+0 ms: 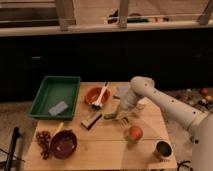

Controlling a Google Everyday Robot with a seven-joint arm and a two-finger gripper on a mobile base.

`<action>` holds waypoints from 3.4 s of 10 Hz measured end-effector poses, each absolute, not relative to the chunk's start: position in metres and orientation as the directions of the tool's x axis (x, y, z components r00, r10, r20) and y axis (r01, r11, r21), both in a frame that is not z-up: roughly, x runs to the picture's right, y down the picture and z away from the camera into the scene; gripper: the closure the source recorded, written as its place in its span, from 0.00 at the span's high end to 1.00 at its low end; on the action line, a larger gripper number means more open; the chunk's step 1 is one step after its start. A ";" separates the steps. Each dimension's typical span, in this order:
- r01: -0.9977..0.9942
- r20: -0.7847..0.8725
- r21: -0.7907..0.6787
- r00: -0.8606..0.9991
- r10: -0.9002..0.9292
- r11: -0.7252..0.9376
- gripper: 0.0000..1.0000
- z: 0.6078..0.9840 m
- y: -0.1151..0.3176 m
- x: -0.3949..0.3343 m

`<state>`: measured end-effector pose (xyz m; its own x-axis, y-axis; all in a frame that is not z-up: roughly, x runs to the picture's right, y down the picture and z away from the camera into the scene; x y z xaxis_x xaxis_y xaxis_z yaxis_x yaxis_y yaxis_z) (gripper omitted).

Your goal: Place pepper in table surface

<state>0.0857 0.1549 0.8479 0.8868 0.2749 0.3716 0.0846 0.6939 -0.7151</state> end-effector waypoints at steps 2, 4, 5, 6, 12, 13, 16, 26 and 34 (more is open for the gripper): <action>0.118 0.399 -0.708 0.881 0.256 0.696 0.00 0.836 0.142 0.082; 0.154 0.424 -0.701 0.875 0.234 0.696 0.00 0.825 0.131 0.077; 0.171 0.436 -0.697 0.872 0.223 0.696 0.00 0.819 0.127 0.075; 0.190 0.450 -0.692 0.868 0.211 0.697 0.00 0.813 0.123 0.072; 0.326 0.554 -0.656 0.820 0.142 0.681 0.00 0.777 0.113 0.052; 0.365 0.582 -0.644 0.805 0.120 0.672 0.00 0.769 0.115 0.048; 0.491 0.663 -0.603 0.747 0.053 0.629 0.00 0.752 0.129 0.038; 0.751 0.818 -0.446 0.563 -0.120 0.487 0.00 0.759 0.232 0.006; 0.708 0.787 -0.463 0.605 -0.122 0.533 0.00 0.794 0.271 0.005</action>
